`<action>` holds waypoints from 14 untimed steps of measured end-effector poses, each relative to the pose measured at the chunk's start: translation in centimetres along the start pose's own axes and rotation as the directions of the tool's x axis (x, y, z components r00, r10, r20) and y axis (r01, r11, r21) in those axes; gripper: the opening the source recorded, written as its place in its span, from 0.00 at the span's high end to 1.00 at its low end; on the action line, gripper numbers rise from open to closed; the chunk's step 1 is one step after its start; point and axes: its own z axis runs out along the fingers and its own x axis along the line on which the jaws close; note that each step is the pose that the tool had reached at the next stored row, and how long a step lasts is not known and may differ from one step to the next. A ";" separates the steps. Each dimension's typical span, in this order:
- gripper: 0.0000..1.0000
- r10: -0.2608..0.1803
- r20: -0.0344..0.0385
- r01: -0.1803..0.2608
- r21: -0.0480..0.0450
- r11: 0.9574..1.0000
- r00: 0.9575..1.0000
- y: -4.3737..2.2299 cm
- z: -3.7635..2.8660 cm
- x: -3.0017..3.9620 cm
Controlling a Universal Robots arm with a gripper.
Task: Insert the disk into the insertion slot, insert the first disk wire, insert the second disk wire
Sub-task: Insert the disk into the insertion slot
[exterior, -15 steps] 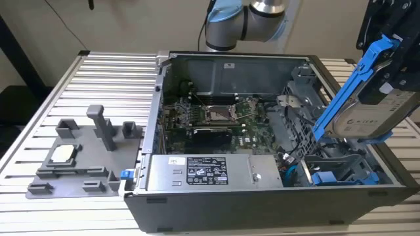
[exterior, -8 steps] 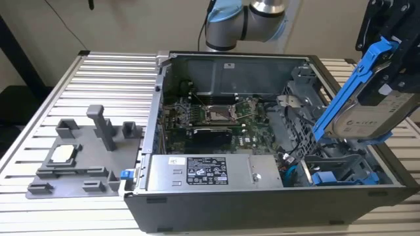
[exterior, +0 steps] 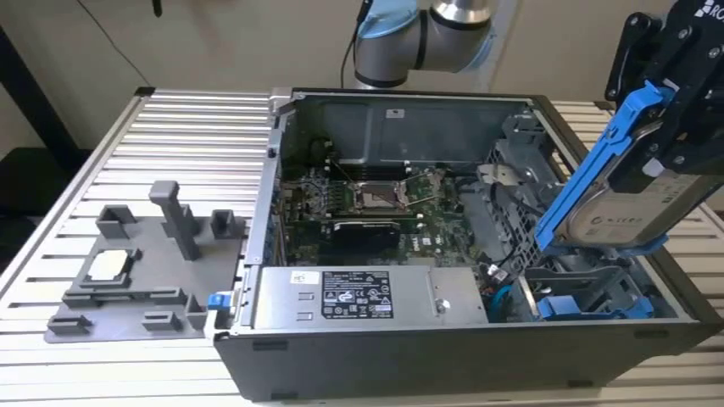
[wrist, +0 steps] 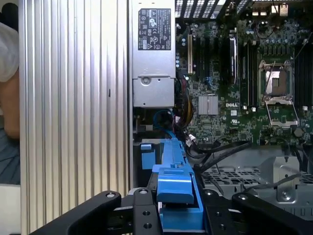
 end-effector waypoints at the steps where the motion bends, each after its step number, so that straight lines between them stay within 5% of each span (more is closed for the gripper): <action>1: 0.67 0.000 0.000 0.000 0.000 1.000 1.000 -0.01 0.16 0.00; 14: 0.67 0.000 0.000 0.000 0.002 1.000 1.000 -0.24 2.18 0.03</action>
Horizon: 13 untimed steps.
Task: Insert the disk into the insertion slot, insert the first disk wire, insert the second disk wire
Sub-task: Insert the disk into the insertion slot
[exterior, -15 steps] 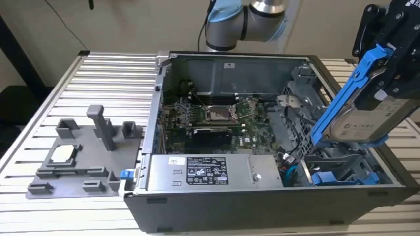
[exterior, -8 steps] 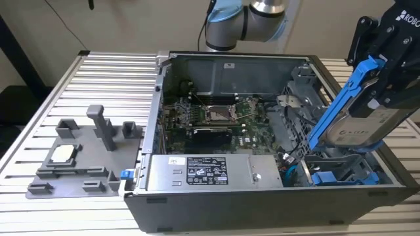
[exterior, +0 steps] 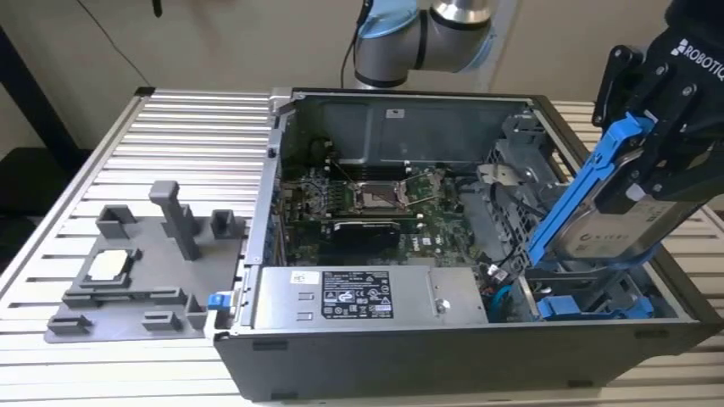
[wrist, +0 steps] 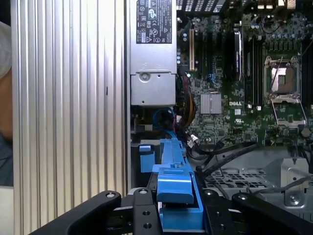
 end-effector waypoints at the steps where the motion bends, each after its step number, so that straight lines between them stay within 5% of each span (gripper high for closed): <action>1: 0.67 0.000 0.000 0.000 0.000 1.000 1.000 -0.05 0.14 0.00; 13: 0.67 -0.003 0.000 0.003 0.007 1.000 1.000 -0.18 0.86 0.00</action>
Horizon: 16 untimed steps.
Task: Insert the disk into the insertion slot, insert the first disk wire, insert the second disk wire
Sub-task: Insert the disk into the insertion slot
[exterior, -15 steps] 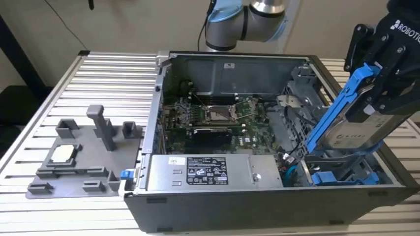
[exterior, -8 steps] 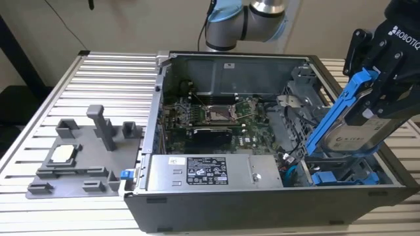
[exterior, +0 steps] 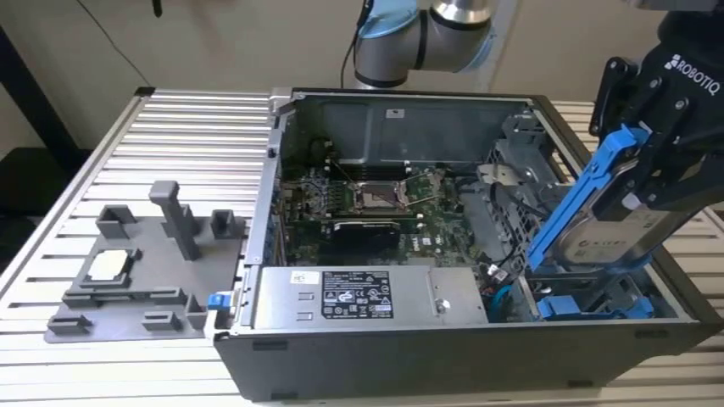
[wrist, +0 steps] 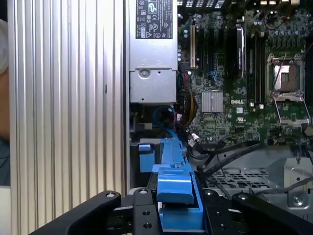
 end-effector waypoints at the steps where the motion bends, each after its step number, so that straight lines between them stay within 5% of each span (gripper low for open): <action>1: 0.67 -0.002 0.000 0.002 0.002 1.000 1.000 -0.01 0.11 0.00; 16: 0.67 -0.020 -0.002 0.020 0.006 1.000 1.000 -0.66 1.85 -0.02</action>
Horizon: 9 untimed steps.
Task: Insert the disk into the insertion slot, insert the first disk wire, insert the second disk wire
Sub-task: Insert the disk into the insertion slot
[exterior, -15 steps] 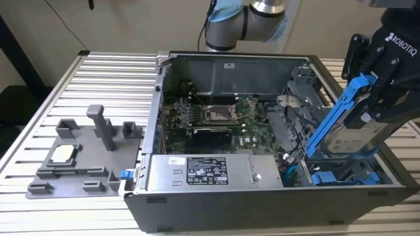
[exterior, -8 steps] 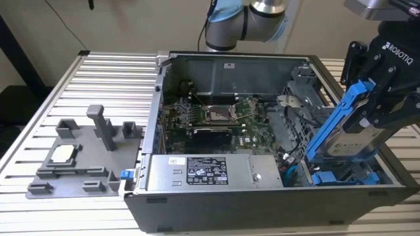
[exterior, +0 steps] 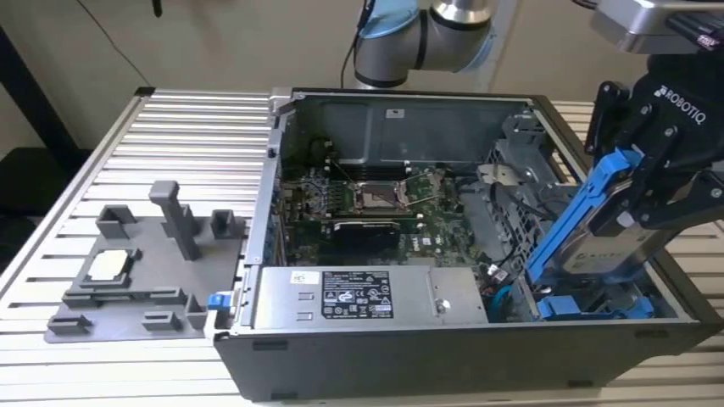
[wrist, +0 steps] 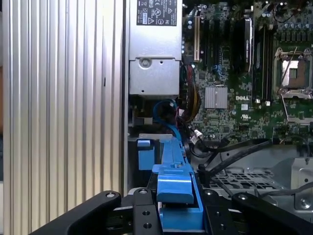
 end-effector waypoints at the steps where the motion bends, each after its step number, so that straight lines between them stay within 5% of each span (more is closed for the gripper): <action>1: 0.67 -0.001 0.000 0.001 0.000 1.000 1.000 -0.02 0.12 0.00; 9: 0.67 -0.005 0.000 0.005 0.000 1.000 1.000 -0.23 0.84 0.00</action>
